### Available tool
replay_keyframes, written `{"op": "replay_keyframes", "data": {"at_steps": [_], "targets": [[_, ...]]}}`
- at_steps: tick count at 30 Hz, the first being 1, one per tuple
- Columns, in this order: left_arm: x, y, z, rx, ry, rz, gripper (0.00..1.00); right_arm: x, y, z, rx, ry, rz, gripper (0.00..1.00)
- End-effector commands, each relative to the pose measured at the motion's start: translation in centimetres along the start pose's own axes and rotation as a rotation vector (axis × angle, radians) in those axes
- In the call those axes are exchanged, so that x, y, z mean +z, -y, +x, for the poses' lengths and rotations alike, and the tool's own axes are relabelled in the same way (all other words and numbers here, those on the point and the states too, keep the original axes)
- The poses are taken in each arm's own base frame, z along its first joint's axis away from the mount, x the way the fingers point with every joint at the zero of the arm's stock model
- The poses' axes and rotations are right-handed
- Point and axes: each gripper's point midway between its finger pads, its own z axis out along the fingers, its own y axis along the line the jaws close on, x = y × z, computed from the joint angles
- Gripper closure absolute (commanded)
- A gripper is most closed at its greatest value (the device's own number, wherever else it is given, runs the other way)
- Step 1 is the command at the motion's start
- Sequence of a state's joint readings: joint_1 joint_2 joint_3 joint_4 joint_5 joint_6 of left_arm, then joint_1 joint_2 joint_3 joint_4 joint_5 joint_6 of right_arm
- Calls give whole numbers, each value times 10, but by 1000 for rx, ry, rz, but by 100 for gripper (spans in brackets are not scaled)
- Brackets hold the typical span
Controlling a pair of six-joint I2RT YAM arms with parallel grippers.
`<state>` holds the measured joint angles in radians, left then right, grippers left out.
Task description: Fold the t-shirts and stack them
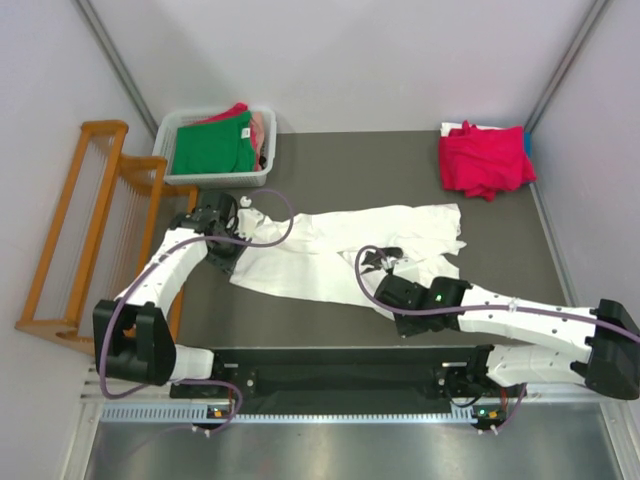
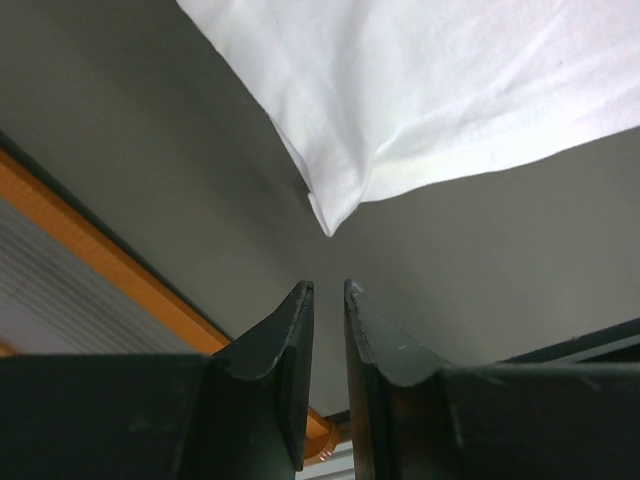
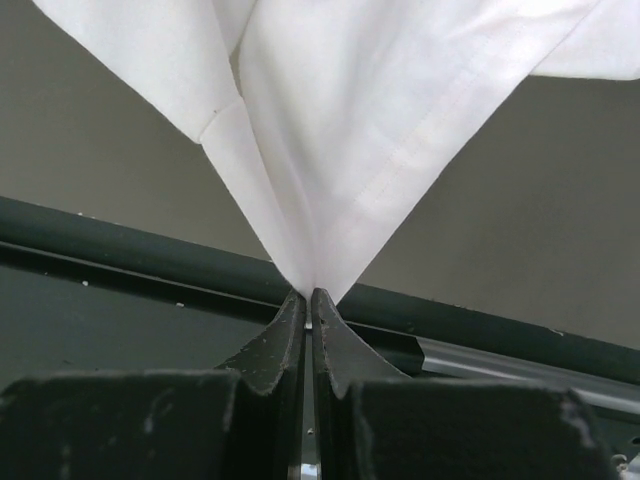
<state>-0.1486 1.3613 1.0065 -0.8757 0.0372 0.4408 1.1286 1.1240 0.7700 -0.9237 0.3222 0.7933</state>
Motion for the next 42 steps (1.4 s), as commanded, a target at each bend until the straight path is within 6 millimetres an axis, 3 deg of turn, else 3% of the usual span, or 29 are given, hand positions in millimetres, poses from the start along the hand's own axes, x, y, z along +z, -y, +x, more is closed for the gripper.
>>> {"op": "replay_keyframes", "data": {"at_steps": [1, 4, 6, 8, 10, 11, 14, 17, 27, 35, 37, 38, 39, 40, 42], "targets": [[-17, 3, 3, 7, 29, -4, 75, -2, 2, -4, -19, 12, 40, 100], [-12, 8, 11, 5, -4, 25, 69, 0, 0, -9, -37, 18, 51, 100], [-7, 15, 19, 5, -42, 64, 57, 1, -1, -11, -43, 24, 56, 100], [1, 16, 25, 5, -61, 63, 53, 0, -2, -14, -42, 30, 57, 100], [11, 17, 37, 11, -85, 52, 52, 1, -2, -15, -42, 33, 56, 100], [15, 13, 33, 8, -67, 30, 52, 2, -3, -15, -44, 33, 56, 100], [27, 10, 36, 1, -72, 13, 62, 3, -5, -15, -43, 32, 53, 100], [37, 13, 35, -20, -72, 30, 64, 2, -6, -18, -45, 36, 51, 100], [55, 2, 21, -45, -32, -8, 48, 6, -8, -17, -39, 31, 43, 100], [66, -1, 17, -81, -23, -2, 48, 8, -8, -14, -41, 25, 43, 100], [68, 1, 17, -83, -25, 13, 51, 8, -8, -14, -42, 24, 42, 100], [69, 3, 18, -85, -30, 20, 58, 8, -8, -13, -45, 22, 44, 100], [70, 4, 17, -90, -31, 28, 66, 9, -8, -13, -45, 22, 44, 100], [70, 5, 17, -92, -30, 34, 81, 8, -8, -14, -43, 24, 44, 100], [69, 5, 16, -93, -30, 39, 94, 9, -8, -13, -45, 22, 44, 100]]}}
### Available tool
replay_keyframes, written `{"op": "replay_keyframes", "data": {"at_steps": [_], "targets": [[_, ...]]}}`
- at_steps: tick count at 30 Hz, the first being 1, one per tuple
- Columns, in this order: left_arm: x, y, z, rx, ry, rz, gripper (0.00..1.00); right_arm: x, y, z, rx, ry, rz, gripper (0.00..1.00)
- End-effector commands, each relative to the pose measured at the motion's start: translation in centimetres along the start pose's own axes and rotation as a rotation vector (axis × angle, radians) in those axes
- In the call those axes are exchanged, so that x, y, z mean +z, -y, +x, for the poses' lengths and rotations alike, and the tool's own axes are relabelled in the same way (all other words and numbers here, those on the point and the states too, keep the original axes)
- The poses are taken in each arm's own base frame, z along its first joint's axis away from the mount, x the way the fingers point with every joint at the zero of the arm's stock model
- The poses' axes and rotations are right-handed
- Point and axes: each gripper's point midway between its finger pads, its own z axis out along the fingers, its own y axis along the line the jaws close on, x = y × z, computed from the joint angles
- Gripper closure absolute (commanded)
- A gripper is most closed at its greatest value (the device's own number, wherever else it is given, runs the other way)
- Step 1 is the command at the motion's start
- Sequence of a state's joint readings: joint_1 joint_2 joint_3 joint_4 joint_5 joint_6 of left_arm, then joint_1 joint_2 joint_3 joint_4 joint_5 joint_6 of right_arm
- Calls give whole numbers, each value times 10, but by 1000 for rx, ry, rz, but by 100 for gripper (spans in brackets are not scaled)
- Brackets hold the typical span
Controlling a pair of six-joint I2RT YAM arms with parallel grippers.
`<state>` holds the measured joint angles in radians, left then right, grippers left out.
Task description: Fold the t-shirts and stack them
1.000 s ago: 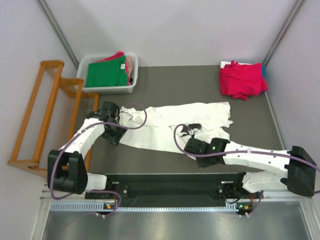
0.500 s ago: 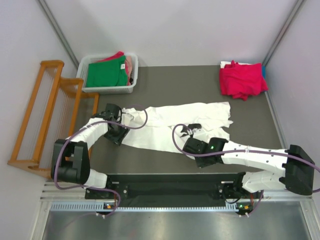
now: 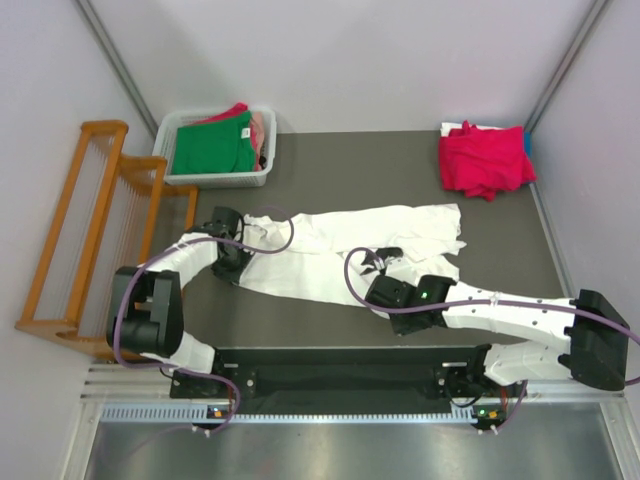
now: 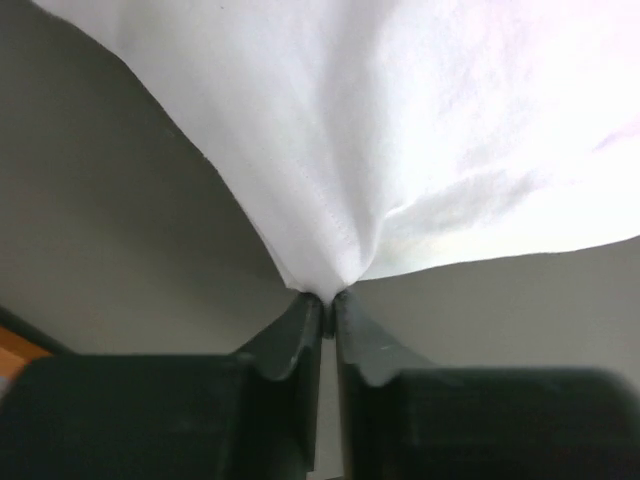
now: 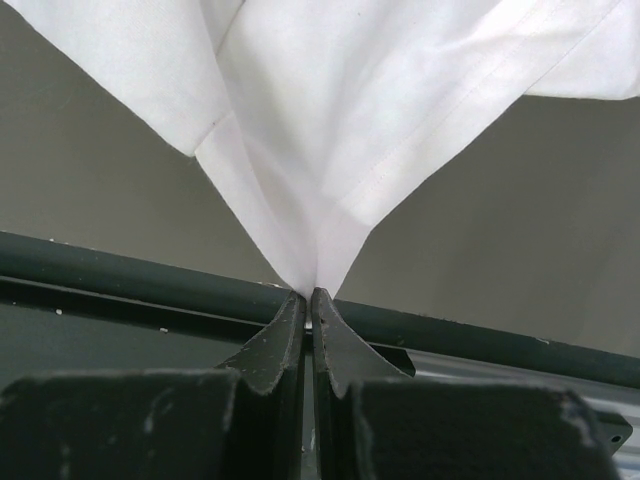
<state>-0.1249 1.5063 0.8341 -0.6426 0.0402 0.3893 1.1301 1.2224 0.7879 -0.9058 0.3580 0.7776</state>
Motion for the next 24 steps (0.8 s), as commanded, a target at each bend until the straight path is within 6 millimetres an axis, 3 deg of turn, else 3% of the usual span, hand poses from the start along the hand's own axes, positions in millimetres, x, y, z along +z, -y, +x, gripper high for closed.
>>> {"op": "replay_keyframes", "data": {"at_steps": [1, 10, 13, 20, 24], "targets": [[0, -1, -14, -15, 51, 11, 100, -6, -8, -12, -4, 39, -23, 100], [-17, -2, -12, -16, 72, 4, 100, -8, -6, -9, 4, 35, -27, 100], [-30, -2, -8, -23, 79, -2, 100, -10, -5, -4, 13, 27, -38, 100], [-78, 2, -17, -30, 216, -20, 100, -14, -4, -1, 7, 45, -38, 100], [-82, 8, -11, -35, 213, -1, 100, -13, -11, -3, 6, 62, -44, 100]]}}
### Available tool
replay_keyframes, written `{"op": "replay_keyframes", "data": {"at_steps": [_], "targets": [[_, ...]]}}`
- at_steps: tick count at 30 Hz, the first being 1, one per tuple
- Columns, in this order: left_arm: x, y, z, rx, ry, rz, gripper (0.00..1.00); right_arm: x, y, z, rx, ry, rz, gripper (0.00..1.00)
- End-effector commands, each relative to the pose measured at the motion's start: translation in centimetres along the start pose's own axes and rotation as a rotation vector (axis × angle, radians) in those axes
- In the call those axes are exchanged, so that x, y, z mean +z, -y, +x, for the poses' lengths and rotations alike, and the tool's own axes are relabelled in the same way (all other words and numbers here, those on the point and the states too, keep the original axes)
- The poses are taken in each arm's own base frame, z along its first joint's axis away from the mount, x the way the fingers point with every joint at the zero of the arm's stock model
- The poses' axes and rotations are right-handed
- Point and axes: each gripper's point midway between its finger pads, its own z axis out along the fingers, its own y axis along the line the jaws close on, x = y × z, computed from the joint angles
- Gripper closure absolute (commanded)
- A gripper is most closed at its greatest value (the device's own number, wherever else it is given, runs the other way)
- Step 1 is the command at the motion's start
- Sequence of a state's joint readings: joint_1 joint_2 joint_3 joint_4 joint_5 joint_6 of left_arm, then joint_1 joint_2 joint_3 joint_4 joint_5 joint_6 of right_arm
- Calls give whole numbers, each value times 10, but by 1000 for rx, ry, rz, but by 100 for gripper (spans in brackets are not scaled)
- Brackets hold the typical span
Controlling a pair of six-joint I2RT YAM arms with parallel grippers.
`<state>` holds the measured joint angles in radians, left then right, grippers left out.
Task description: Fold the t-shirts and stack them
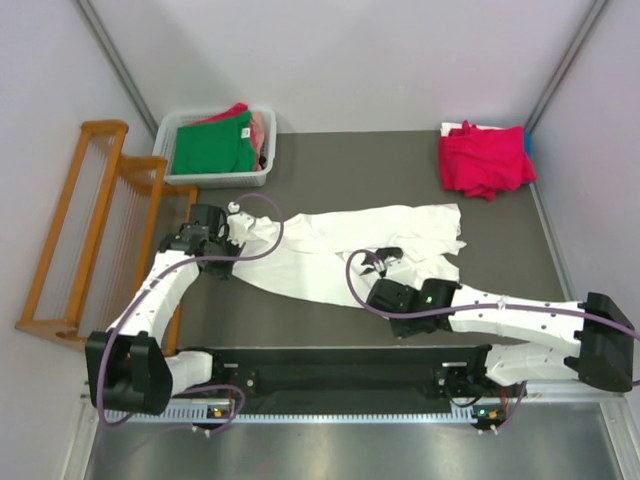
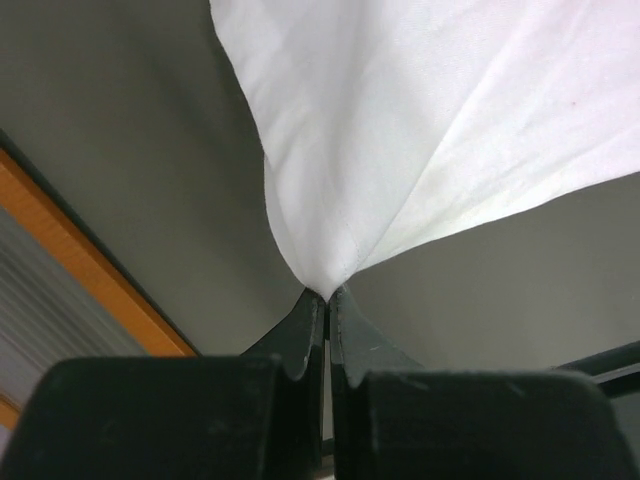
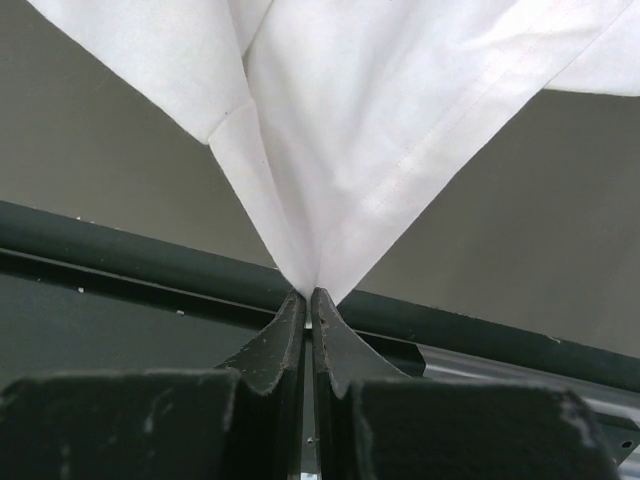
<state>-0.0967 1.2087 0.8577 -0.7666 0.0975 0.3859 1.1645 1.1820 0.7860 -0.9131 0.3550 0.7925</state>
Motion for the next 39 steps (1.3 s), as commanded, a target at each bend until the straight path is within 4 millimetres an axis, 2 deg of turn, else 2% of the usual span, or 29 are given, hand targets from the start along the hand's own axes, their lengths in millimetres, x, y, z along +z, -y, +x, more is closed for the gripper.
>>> {"op": "replay_keyframes", "data": {"at_steps": [1, 5, 6, 8, 9, 10, 11, 12, 13, 15, 16, 17, 18, 19, 21, 22, 23, 24, 25, 31, 35, 39], "targets": [[-14, 6, 2, -22, 9, 18, 100, -5, -8, -4, 0, 47, -7, 100], [-16, 5, 4, -14, 21, 4, 100, -11, -9, -5, 9, 88, 25, 100], [-15, 3, 1, -11, 34, -1, 100, -17, -10, -14, 29, 121, 29, 100], [-13, -2, -5, -12, 35, -16, 100, -25, 0, -35, 35, 211, 90, 100], [-12, -3, -8, -13, 35, -19, 100, -34, 0, -51, 29, 261, 96, 100], [-10, -6, -13, -14, 41, -20, 100, -36, 9, -65, 38, 303, 142, 100], [-5, -8, -19, -16, 34, -17, 100, -36, 8, -78, 47, 316, 148, 100], [-2, -10, -24, -23, 35, -14, 100, -33, 13, -86, 22, 312, 162, 100], [8, -14, -31, -35, 31, -12, 100, -26, 27, -96, 67, 293, 188, 100], [10, -22, -53, -44, 60, -23, 100, -19, 31, -120, 73, 333, 175, 100], [22, -24, -56, -56, 37, -10, 100, -15, 44, -132, 111, 345, 200, 100], [19, -31, -75, -54, 68, -19, 100, -11, 47, -146, 140, 367, 201, 100], [24, -35, -81, -56, 65, -22, 100, -8, 54, -154, 138, 364, 212, 100], [36, -38, -82, -62, 35, -15, 100, -2, 67, -161, 179, 355, 226, 100], [38, -49, -104, -63, 62, -26, 100, 10, 70, -172, 188, 349, 217, 100], [49, -51, -105, -69, 38, -19, 100, 14, 77, -176, 205, 346, 230, 100], [53, -54, -108, -70, 33, -19, 100, 19, 78, -182, 209, 348, 237, 100], [53, -59, -119, -70, 50, -25, 100, 21, 81, -185, 206, 347, 241, 100], [64, -60, -117, -74, 25, -20, 100, 23, 88, -192, 227, 360, 249, 100], [88, -65, -119, -80, -13, -7, 100, 30, 104, -227, 267, 401, 272, 100], [95, -65, -116, -79, -25, -7, 100, 35, 114, -254, 262, 419, 304, 100], [96, -64, -114, -76, -25, -7, 100, 48, 128, -267, 293, 408, 309, 100]]}}
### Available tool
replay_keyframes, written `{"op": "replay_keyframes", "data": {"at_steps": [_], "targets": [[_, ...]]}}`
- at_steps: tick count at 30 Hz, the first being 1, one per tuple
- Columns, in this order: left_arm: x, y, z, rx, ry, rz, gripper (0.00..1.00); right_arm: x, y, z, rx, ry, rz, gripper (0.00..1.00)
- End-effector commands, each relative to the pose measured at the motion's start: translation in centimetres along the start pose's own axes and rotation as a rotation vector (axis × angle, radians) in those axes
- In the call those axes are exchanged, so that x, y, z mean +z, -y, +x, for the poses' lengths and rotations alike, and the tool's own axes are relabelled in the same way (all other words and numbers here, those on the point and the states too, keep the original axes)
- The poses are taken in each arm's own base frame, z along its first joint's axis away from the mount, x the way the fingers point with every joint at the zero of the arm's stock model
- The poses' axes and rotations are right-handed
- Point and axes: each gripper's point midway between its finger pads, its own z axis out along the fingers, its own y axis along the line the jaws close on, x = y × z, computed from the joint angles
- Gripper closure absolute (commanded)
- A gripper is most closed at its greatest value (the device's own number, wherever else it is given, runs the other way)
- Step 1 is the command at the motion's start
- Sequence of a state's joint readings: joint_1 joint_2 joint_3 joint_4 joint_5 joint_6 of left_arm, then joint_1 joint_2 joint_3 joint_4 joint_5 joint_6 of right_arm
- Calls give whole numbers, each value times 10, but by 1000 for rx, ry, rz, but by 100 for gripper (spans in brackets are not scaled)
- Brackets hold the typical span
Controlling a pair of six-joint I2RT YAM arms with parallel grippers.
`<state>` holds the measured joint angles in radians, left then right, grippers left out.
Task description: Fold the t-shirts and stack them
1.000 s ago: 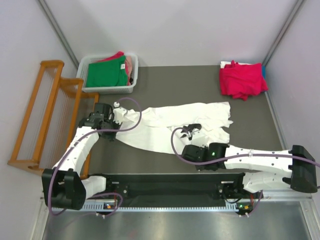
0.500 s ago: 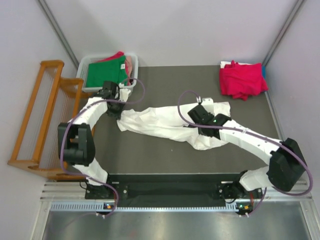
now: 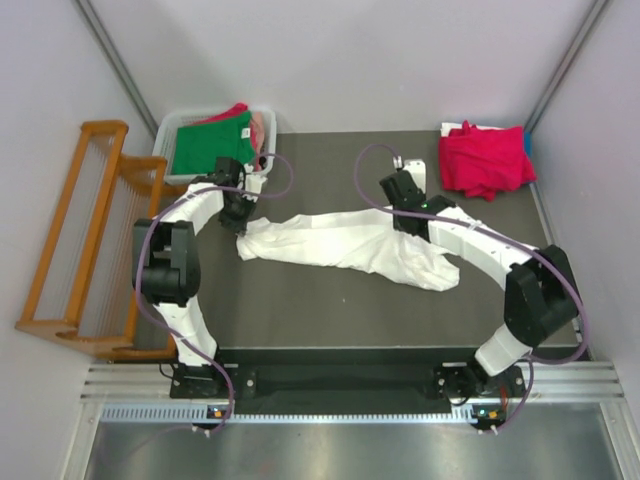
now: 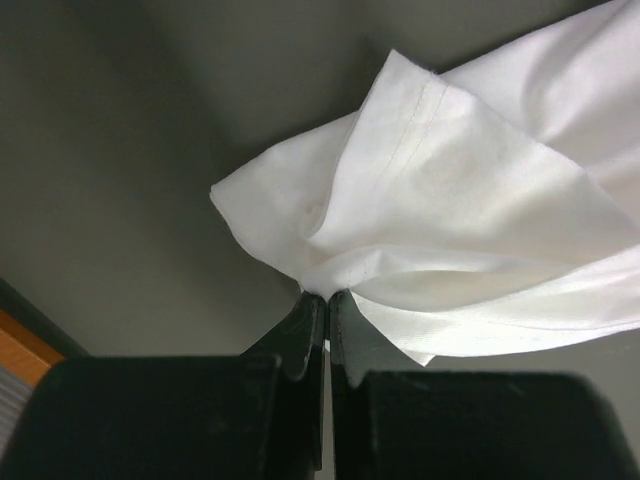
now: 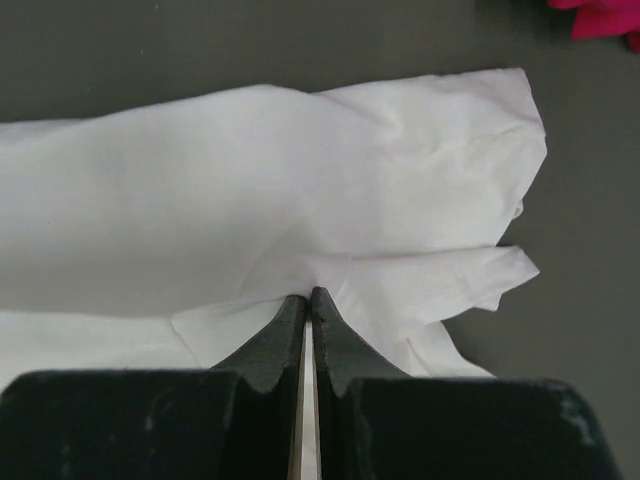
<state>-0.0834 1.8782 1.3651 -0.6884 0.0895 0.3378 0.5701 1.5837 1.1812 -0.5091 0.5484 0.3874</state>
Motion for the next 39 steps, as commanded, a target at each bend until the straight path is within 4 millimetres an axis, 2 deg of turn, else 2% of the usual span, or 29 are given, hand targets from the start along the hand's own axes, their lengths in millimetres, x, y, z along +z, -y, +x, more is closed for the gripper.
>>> {"op": "replay_keyframes", "data": {"at_steps": [1, 7, 10, 11, 12, 13, 14, 17, 22, 23, 25, 31, 34, 35, 39], "targets": [[-4, -7, -16, -8, 59, -20, 100, 18, 3, -38, 53, 66, 0, 100], [-1, -2, -8, -9, 41, 2, 100, 52, 10, -37, 41, 48, 51, 100], [-1, 1, -3, -5, 38, 8, 100, 76, 7, -32, 27, 7, 64, 100], [-1, 2, -1, -5, 38, 13, 100, 81, 7, -31, 15, 0, 65, 96], [-2, 4, 2, -2, 33, 18, 100, 84, 4, -28, 1, -18, 60, 84], [-2, 4, 4, 0, 31, 20, 100, 90, 1, -29, -6, -29, 60, 64], [-3, 4, 3, 2, 34, 16, 100, 91, 0, -30, -9, -34, 60, 27], [-5, 4, 6, 7, 31, 10, 100, 87, 1, -35, -7, -24, 62, 1], [-6, 1, 9, 18, 27, -10, 99, 65, 20, -55, -13, 31, 113, 0], [-5, -1, 10, 19, 23, -16, 94, 60, 22, -58, -7, 42, 113, 0], [-4, -1, 13, 21, 16, -22, 91, 50, 25, -62, 4, 58, 105, 0], [-5, -1, 22, 33, 9, -36, 83, 23, 23, -55, 18, 72, 56, 0], [-8, -6, 24, 38, 5, -67, 80, 11, 10, -25, 3, 8, -2, 0], [-10, -8, 24, 41, 8, -80, 78, 4, -3, -13, -22, -7, -33, 0], [-16, -17, 23, 52, 16, -132, 72, -15, -14, 46, -98, -88, -65, 0]]}}
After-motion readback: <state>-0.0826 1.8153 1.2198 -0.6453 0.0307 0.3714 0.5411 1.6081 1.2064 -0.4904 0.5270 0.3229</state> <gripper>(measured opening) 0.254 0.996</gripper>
